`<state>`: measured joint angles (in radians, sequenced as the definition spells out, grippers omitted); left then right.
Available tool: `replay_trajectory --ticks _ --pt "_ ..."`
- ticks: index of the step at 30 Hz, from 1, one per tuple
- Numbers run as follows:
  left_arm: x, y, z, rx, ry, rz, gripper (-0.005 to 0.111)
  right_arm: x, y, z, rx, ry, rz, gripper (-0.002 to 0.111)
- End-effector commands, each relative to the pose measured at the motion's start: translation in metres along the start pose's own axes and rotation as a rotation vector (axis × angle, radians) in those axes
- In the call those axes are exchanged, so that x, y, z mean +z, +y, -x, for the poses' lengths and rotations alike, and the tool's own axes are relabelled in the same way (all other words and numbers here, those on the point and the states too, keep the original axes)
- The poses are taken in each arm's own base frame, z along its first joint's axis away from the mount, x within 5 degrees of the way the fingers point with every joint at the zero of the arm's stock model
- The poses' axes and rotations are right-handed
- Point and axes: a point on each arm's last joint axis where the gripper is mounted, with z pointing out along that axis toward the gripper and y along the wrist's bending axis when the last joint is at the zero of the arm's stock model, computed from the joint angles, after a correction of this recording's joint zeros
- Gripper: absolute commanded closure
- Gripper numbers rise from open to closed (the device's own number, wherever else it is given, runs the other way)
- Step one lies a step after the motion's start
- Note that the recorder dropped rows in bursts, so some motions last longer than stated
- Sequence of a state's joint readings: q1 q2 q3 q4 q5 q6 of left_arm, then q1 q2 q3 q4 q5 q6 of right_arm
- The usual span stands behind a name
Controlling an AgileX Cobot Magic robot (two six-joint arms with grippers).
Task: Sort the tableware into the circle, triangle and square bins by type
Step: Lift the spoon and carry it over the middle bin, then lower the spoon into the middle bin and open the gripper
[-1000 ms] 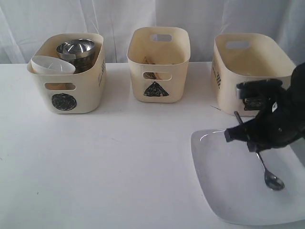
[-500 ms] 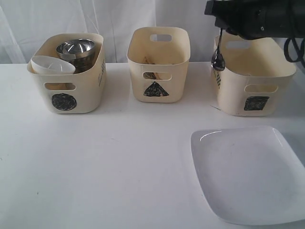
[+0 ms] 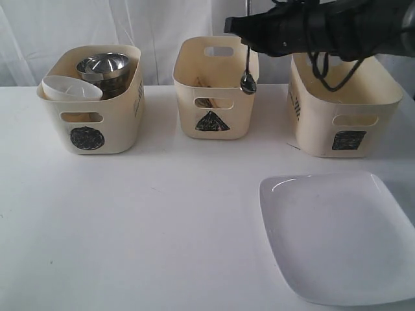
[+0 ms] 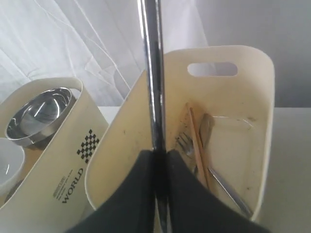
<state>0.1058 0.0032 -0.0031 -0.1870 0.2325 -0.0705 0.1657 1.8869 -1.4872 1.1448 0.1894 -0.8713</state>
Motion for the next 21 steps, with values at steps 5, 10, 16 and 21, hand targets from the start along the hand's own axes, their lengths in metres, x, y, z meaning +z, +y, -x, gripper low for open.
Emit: replay_trajectory --ticks 5,10,16,21 --pt "0.0 -0.001 -0.001 -0.018 -0.003 -0.009 0.107 0.033 0.007 0.004 -0.038 -0.073 -0.044 0.108" --pt "0.0 -0.001 -0.001 -0.018 -0.003 -0.009 0.107 0.048 -0.004 0.01 -0.017 -0.162 -0.141 0.108" --pt "0.0 -0.001 -0.001 -0.018 -0.001 -0.009 0.107 0.077 -0.019 -0.008 -0.009 -0.167 -0.203 0.108" --pt "0.0 -0.001 -0.001 -0.018 -0.001 -0.009 0.107 0.083 -0.02 -0.007 -0.026 -0.169 -0.198 0.09"
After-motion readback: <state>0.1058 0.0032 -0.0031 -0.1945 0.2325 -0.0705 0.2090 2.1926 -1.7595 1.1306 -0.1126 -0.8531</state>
